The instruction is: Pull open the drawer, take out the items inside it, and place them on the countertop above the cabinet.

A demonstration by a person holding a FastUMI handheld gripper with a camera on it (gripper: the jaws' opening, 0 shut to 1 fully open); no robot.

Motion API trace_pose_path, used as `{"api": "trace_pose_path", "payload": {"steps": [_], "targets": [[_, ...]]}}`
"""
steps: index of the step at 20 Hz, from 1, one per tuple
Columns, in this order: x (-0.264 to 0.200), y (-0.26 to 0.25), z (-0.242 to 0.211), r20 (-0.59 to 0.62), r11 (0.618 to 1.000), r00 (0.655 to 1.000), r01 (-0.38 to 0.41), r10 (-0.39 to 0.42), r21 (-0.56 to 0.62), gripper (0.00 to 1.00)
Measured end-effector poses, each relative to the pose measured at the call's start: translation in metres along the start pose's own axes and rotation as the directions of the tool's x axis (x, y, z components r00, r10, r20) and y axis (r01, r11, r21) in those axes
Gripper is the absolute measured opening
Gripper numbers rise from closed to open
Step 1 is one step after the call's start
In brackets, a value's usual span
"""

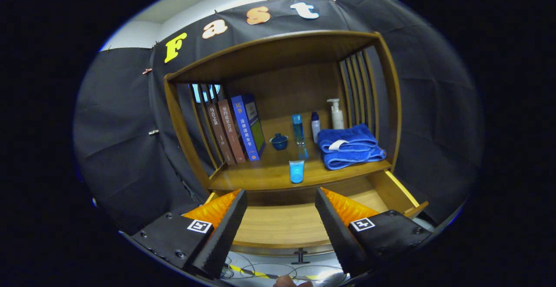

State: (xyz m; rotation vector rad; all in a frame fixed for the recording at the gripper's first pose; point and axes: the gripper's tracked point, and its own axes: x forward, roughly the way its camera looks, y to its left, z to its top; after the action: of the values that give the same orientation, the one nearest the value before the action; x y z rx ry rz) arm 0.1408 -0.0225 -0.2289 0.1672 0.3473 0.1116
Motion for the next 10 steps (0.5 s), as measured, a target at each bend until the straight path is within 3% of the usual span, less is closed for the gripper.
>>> {"api": "trace_pose_path", "payload": {"steps": [5,10], "targets": [[-0.028,-0.004,-0.005,0.168,0.997,0.986,0.029,-0.018,-0.065,0.99],[-0.032,-0.013,-0.046,0.200,0.994,0.979,0.062,-0.042,-0.094,0.99]]}}
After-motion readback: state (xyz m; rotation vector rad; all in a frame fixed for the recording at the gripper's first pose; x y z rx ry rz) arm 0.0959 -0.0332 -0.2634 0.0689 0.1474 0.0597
